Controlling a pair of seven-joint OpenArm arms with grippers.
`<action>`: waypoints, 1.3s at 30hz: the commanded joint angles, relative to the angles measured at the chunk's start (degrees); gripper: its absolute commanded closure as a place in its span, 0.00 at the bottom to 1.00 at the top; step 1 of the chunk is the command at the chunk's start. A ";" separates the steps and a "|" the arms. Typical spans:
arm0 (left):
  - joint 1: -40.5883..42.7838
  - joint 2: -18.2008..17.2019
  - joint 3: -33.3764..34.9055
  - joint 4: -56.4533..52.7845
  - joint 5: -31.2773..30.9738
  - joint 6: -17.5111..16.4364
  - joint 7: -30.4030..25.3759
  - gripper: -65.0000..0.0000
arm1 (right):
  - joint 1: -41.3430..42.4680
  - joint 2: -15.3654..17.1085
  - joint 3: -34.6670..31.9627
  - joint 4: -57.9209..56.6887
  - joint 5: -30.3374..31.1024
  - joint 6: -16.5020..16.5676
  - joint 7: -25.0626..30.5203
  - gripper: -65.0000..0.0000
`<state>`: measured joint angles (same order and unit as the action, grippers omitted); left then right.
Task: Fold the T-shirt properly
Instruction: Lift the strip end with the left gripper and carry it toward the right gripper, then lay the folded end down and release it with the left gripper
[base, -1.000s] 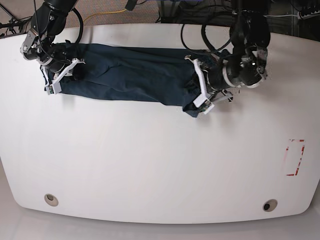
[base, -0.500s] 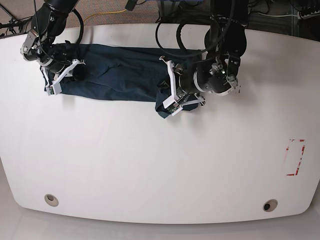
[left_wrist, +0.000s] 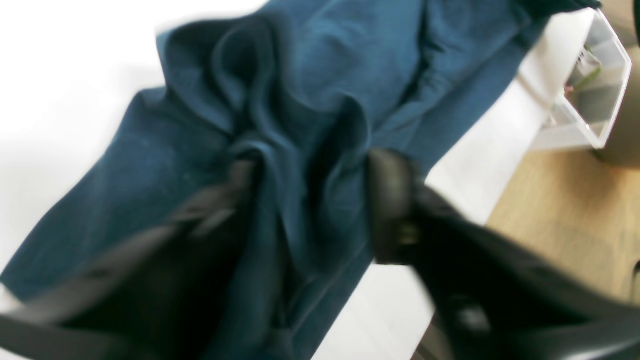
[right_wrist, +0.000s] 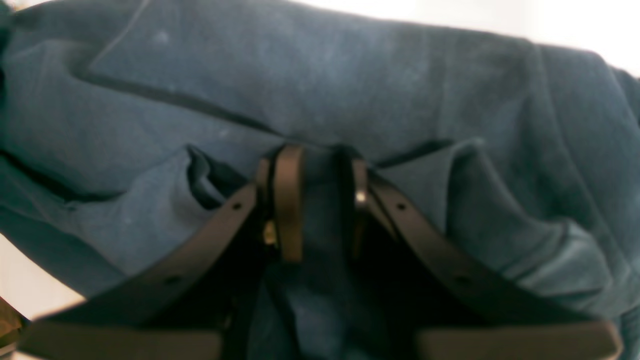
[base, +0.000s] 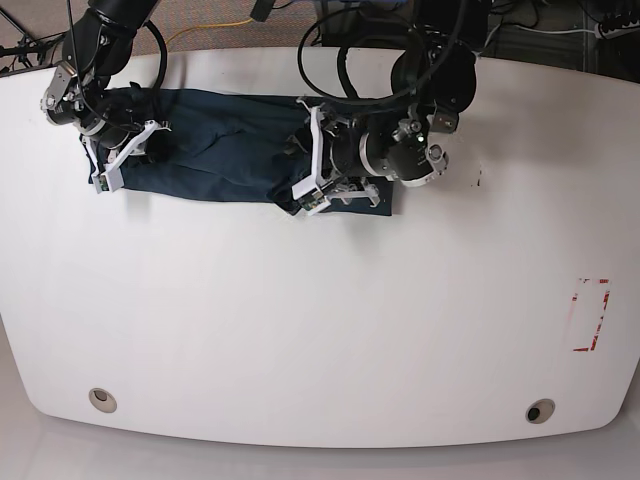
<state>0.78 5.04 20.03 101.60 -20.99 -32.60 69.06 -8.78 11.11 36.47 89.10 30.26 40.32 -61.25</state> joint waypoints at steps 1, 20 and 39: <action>-1.87 0.72 2.25 1.65 -1.12 -0.15 0.44 0.41 | 0.29 0.62 0.15 0.35 -0.68 -0.32 -0.59 0.81; -3.55 -4.55 -16.56 12.29 -7.18 -0.50 6.94 0.41 | 1.43 0.53 0.15 0.35 -0.59 -0.32 -0.77 0.81; -4.78 -9.65 -27.37 -0.37 -6.83 -0.06 0.53 0.90 | 1.87 -0.35 0.15 0.26 -0.68 -0.32 -0.77 0.81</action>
<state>-2.61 -4.38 -7.22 101.69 -26.79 -32.64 70.89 -7.22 10.24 36.53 88.66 29.82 40.07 -61.67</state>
